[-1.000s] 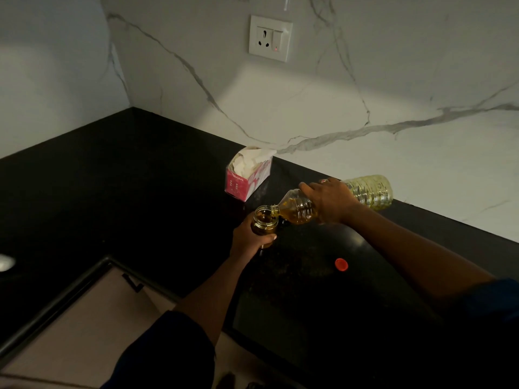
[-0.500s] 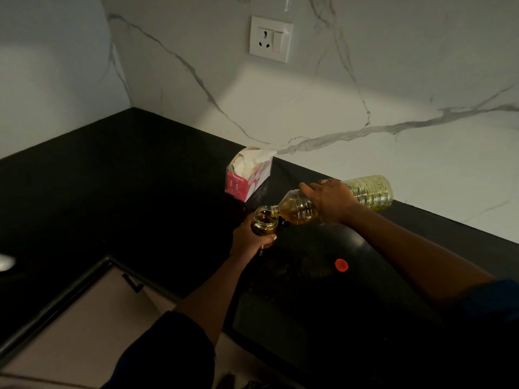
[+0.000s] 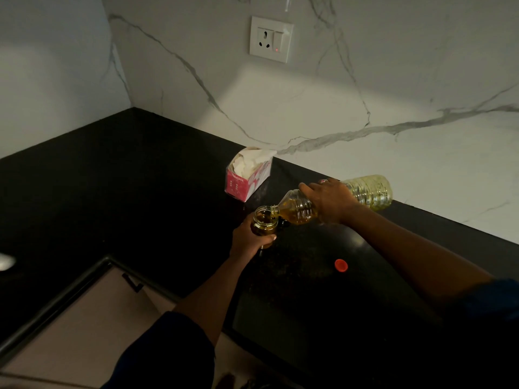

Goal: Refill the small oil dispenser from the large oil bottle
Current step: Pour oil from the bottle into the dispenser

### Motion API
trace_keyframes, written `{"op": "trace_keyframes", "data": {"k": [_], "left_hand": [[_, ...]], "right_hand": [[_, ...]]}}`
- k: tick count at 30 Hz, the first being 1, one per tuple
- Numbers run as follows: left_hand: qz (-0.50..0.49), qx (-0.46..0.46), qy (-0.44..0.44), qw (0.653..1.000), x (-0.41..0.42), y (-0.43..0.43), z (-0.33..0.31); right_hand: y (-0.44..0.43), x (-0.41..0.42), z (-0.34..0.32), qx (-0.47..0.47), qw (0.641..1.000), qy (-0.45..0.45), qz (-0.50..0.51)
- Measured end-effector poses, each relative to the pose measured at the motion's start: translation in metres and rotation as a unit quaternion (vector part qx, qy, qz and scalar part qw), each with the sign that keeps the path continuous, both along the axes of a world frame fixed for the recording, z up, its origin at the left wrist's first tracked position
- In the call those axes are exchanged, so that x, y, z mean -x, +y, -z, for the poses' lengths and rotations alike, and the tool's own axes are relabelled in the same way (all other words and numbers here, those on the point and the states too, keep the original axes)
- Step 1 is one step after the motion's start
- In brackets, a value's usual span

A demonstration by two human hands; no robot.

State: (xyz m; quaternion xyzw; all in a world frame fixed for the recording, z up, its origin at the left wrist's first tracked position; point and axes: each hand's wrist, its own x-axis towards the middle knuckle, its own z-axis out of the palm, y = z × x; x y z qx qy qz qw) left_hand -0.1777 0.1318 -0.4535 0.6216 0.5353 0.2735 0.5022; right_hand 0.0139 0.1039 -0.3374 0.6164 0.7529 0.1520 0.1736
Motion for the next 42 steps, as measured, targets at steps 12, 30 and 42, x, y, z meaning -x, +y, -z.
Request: {"op": "trace_keyframes", "data": {"k": [12,30,42], "left_hand": [[-0.002,-0.011,0.012,1.0,-0.0006,0.0001,0.0002],[-0.008,0.001,0.02,1.0,-0.0022,0.0023,0.0016],[-0.011,-0.002,0.009,1.0,-0.0012,0.002,0.0027]], "right_hand": [[0.0001,0.0005,-0.0005,0.0,1.0,-0.015,0.001],[0.0032,-0.0016,0.0002,0.006,1.0,-0.016,-0.004],[0.0046,-0.0023,0.002,0.007,1.0,-0.024,-0.004]]}}
